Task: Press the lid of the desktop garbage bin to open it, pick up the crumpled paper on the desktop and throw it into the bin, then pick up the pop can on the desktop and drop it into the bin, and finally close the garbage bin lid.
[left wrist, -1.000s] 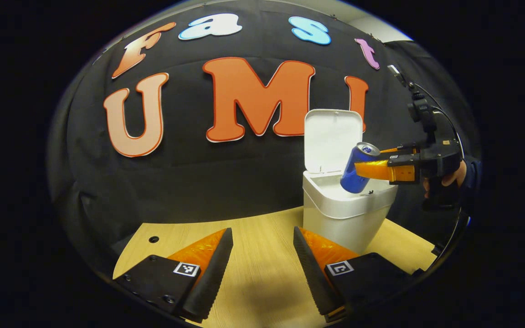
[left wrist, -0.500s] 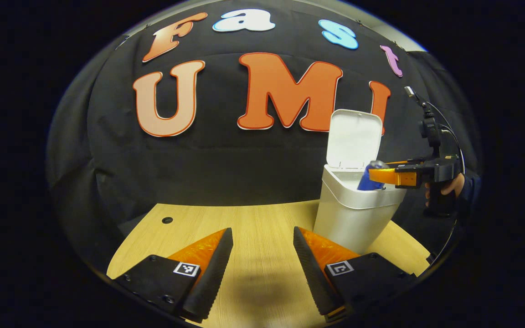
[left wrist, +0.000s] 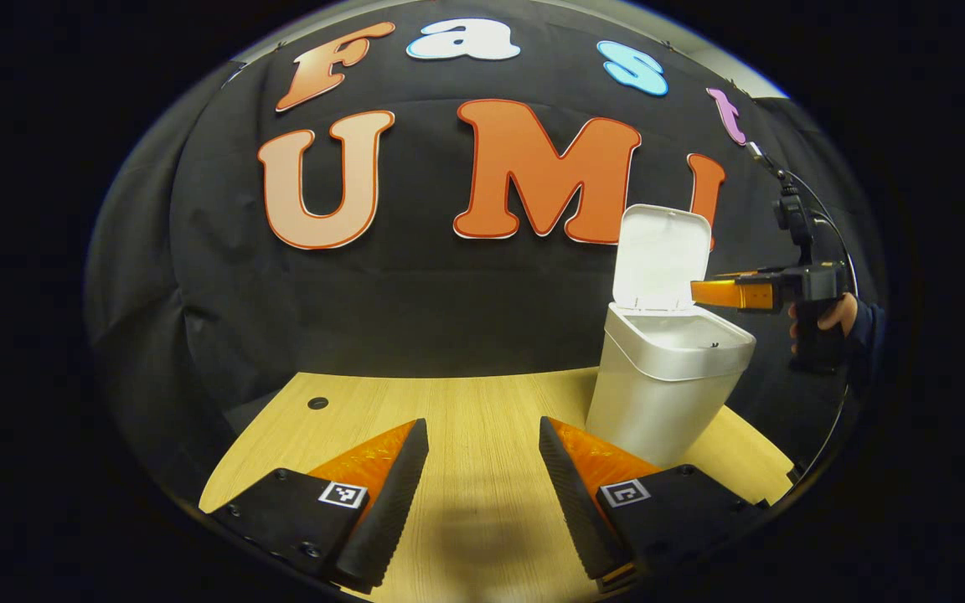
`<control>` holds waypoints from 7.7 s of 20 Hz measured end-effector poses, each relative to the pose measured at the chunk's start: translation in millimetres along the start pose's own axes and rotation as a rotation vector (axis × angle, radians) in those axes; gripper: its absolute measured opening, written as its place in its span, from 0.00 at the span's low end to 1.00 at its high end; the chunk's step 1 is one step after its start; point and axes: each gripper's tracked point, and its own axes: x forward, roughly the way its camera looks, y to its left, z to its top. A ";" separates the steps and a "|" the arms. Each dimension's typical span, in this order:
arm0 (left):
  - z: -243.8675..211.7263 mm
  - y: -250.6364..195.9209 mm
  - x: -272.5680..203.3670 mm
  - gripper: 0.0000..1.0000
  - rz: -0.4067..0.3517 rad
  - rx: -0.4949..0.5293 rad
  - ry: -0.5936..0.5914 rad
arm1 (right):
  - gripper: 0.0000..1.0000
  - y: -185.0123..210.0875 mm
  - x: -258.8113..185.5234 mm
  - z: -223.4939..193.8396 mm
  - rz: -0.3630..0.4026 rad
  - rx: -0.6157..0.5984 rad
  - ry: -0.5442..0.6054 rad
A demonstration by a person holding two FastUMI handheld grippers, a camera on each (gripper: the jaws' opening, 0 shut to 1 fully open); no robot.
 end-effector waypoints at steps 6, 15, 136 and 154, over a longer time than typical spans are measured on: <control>-4.0 9.3 -1.0 0.86 0.022 0.020 -0.001 | 0.82 -17.8 5.5 34.4 -0.039 -0.021 -0.043; -19.0 25.5 -7.1 0.92 0.066 -0.002 0.018 | 0.82 -53.0 18.8 122.7 -0.120 -0.070 -0.175; 95.9 96.9 -68.9 0.93 0.129 0.076 -0.353 | 0.98 216.9 -77.4 -8.1 0.080 0.052 -0.163; 91.3 100.5 -78.4 0.93 0.136 0.100 -0.365 | 0.98 233.7 -84.5 -12.3 0.097 0.061 -0.139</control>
